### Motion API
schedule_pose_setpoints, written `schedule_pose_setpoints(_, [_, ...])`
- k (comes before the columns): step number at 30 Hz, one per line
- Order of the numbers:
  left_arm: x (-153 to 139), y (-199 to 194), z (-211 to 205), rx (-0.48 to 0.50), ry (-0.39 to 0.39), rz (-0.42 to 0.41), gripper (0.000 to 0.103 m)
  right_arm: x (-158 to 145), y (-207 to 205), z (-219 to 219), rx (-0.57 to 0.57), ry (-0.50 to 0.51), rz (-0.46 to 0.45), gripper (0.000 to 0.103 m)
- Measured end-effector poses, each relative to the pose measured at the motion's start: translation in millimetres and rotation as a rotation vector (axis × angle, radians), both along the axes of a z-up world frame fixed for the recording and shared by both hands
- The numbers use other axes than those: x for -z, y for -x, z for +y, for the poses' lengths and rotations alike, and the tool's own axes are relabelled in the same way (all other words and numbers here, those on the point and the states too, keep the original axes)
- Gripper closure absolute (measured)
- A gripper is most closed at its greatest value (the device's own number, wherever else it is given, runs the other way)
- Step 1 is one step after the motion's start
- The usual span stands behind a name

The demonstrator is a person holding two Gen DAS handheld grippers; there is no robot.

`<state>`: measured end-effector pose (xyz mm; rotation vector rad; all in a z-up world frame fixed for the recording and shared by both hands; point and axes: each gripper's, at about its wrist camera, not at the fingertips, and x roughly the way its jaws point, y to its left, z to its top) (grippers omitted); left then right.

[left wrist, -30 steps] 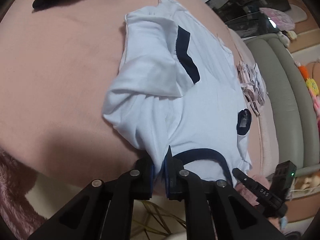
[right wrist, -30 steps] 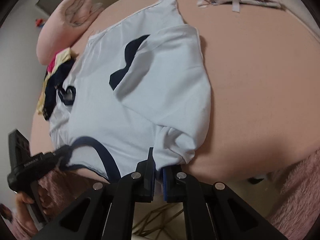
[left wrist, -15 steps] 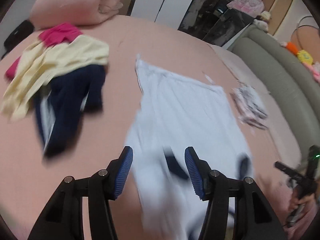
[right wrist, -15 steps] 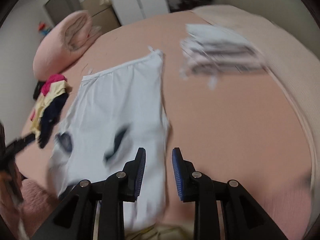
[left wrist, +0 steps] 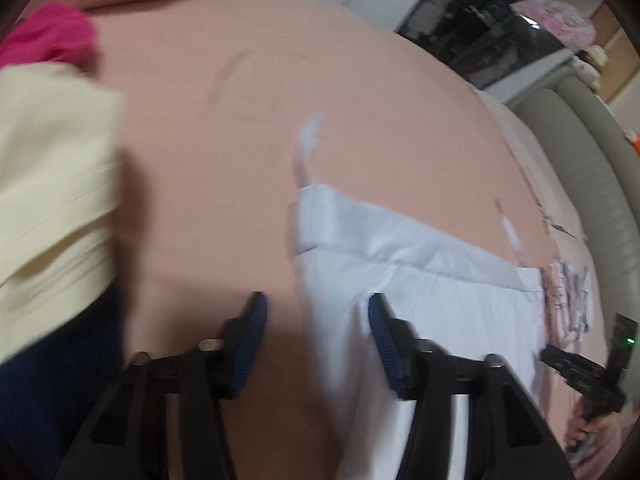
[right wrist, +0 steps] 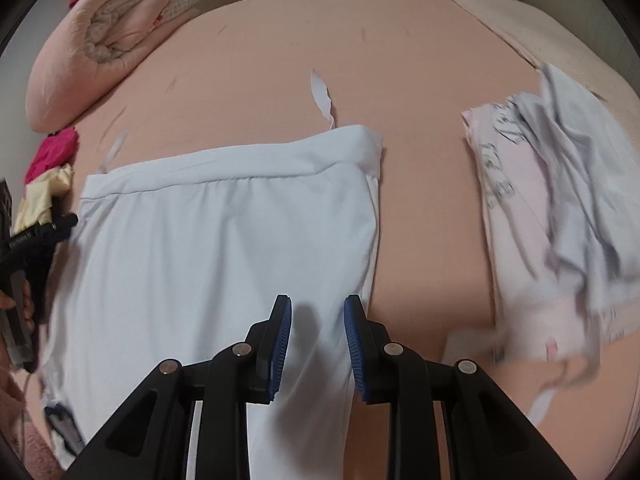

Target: Fold clothes

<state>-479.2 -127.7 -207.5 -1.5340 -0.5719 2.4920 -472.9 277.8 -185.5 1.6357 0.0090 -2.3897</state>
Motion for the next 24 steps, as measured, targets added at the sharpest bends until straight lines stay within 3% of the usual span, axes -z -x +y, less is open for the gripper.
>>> schedule_pose_setpoints(2, [3.6,8.6,12.7,0.063,0.081,-0.034,0.101,8.1,6.4,-0.9,-0.003,-0.01,-0.006,0.077])
schedule_pose_setpoints(8, [-25.3,31.2,31.5,0.316,0.484,-0.054,0.101,16.8,16.2,-0.3,-0.029,-0.015,-0.01,0.077])
schedule_pose_setpoints(10, [-32.0,39.9,27.8,0.352,0.562,-0.05,0.1,17.8,17.1,-2.4,-0.029,-0.03,-0.003,0.077])
schedule_pose_setpoints(14, [-0.5,41.0,21.3,0.415,0.574,-0.157,0.094,20.4,15.2,-10.9,-0.052,-0.086,0.038,0.076])
schedule_pose_setpoints(16, [-18.9,32.6,11.4,0.347,0.507,-0.102,0.09,10.0,11.3,-12.9,-0.061,-0.097,0.06,0.076])
schedule_pose_setpoints(18, [-38.4,21.6,1.4,0.296,0.415,-0.028,0.085,-9.0,6.3,-10.5,-0.06,-0.063,0.138,0.076])
schedule_pose_setpoints(20, [-47.8,13.2,1.5,0.323,0.381,0.042,0.084,-22.6,7.6,-9.0,-0.051,-0.036,0.192,0.076])
schedule_pose_setpoints(24, [-16.3,20.5,26.5,0.425,0.43,-0.043,0.085,3.8,43.8,-27.0,-0.084,-0.057,0.074,0.076])
